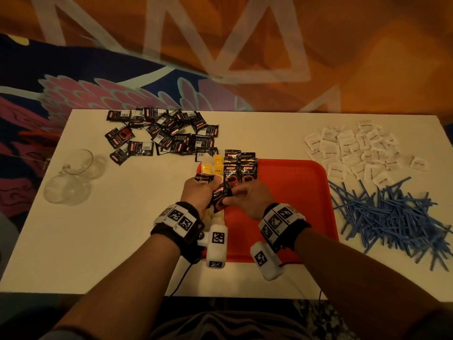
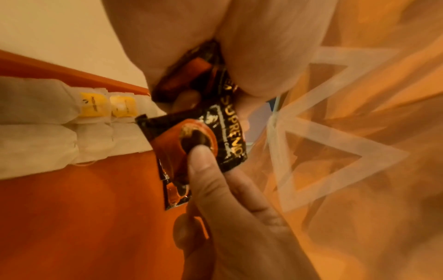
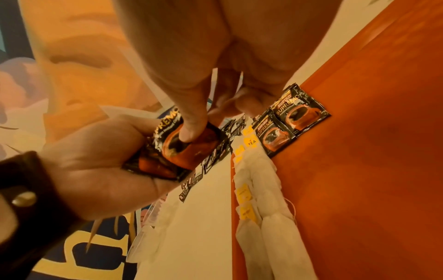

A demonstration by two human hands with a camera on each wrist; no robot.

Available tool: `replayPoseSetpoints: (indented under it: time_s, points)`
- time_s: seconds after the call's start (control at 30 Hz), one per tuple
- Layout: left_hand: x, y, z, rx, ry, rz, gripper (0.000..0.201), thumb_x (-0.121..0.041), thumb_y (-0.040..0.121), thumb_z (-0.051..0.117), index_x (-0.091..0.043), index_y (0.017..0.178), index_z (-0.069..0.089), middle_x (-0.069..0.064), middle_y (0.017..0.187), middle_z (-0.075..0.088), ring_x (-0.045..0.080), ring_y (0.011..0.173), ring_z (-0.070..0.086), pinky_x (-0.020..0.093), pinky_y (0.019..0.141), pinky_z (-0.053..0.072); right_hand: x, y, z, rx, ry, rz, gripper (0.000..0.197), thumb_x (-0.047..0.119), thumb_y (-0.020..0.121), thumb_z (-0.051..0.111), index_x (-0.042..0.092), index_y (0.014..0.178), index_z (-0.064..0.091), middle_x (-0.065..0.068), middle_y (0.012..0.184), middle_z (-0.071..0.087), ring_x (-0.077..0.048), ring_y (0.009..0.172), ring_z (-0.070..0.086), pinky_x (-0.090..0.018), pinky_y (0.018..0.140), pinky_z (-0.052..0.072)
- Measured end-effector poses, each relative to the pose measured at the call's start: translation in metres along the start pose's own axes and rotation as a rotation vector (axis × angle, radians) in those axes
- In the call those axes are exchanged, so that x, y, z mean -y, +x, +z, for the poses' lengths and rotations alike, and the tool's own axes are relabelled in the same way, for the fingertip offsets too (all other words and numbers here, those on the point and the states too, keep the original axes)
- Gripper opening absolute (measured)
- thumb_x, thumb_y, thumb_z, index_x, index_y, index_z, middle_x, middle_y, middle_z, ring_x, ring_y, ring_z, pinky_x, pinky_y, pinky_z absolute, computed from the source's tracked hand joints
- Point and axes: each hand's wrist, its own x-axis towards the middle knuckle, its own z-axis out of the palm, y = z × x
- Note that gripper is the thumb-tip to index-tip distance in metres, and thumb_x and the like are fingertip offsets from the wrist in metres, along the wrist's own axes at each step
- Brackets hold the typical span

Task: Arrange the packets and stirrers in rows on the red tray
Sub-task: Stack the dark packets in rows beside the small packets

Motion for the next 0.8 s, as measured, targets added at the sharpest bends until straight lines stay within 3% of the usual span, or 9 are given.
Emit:
replayPoseSetpoints:
  time_s: [0.1,0.17,0.3,0.4,0.5,0.53,0.63,0.7,0.8]
  points:
    - [0.002,0.009,-0.007,-0.088,0.051,0.032,0.015,-0.028,0.092,0.069,-0.015,0.083,0.072,0.007,0.085,0.075,0.027,0.084,0.072,0.047,0.087,0.058,-0.007,0.007,0.005,-0.003,-0.035,0.03,0.014,0.019,0.085,0.074,0.015,0.098,0.076,0.007,0.082,0.066,0.0,0.071,0.057,-0.008,0.057,0.036]
    - [0.002,0.014,-0.015,-0.12,0.044,0.0,0.023,-0.036,0.095,0.063,-0.017,0.084,0.069,0.004,0.086,0.073,0.023,0.08,0.069,0.041,0.08,0.057,-0.016,0.016,0.005,-0.035,-0.092,0.078,0.016,0.021,0.088,0.07,0.014,0.102,0.074,0.01,0.083,0.062,-0.005,0.076,0.059,-0.008,0.056,0.035]
    - [0.006,0.018,-0.033,-0.115,-0.041,-0.091,0.015,-0.024,0.098,0.059,-0.016,0.086,0.065,0.002,0.072,0.063,0.016,0.058,0.054,0.029,0.055,0.043,-0.031,0.039,0.001,-0.1,-0.167,0.221,0.023,0.026,0.091,0.067,0.014,0.11,0.067,0.005,0.099,0.066,-0.007,0.085,0.056,-0.011,0.055,0.035]
    - [0.009,0.021,-0.045,-0.092,-0.092,-0.129,0.01,-0.019,0.097,0.058,-0.015,0.092,0.064,0.002,0.065,0.061,0.017,0.057,0.049,0.03,0.056,0.04,-0.038,0.056,0.002,-0.146,-0.201,0.297,0.024,0.028,0.089,0.069,0.015,0.109,0.065,0.002,0.108,0.067,-0.008,0.088,0.056,-0.013,0.061,0.04]
    - [0.009,0.023,-0.056,-0.089,-0.121,-0.146,0.01,-0.018,0.098,0.058,-0.015,0.09,0.064,0.002,0.063,0.06,0.017,0.057,0.049,0.032,0.057,0.038,-0.042,0.07,0.006,-0.161,-0.204,0.345,0.021,0.025,0.087,0.072,0.016,0.104,0.065,0.001,0.11,0.065,-0.007,0.088,0.054,-0.01,0.053,0.035]
    - [0.008,0.024,-0.059,-0.096,-0.122,-0.149,0.01,-0.017,0.098,0.058,-0.016,0.09,0.064,0.001,0.063,0.059,0.016,0.057,0.049,0.031,0.057,0.039,-0.043,0.074,0.008,-0.164,-0.196,0.362,0.02,0.024,0.086,0.073,0.016,0.102,0.065,0.001,0.11,0.064,-0.008,0.089,0.055,-0.011,0.054,0.039]
    - [0.008,0.026,-0.065,-0.095,-0.148,-0.16,0.008,-0.016,0.098,0.058,-0.015,0.093,0.063,0.001,0.062,0.059,0.015,0.055,0.05,0.029,0.055,0.04,-0.045,0.086,0.012,-0.182,-0.183,0.399,0.019,0.022,0.082,0.077,0.016,0.097,0.066,-0.002,0.109,0.064,-0.014,0.094,0.06,-0.026,0.076,0.056]
    - [0.009,0.028,-0.069,-0.099,-0.171,-0.171,0.006,-0.016,0.098,0.058,-0.013,0.096,0.063,0.001,0.062,0.06,0.015,0.054,0.051,0.028,0.055,0.042,-0.046,0.091,0.013,-0.209,-0.137,0.429,0.019,0.02,0.08,0.079,0.017,0.093,0.064,-0.003,0.105,0.064,-0.013,0.087,0.06,-0.023,0.069,0.055]
    - [0.009,0.03,-0.072,-0.102,-0.199,-0.181,0.007,-0.015,0.099,0.058,-0.012,0.096,0.063,0.002,0.063,0.06,0.015,0.056,0.052,0.028,0.055,0.044,-0.049,0.097,0.016,-0.235,-0.125,0.439,0.022,0.021,0.079,0.08,0.016,0.092,0.063,-0.001,0.1,0.061,-0.006,0.072,0.053,-0.016,0.051,0.04]
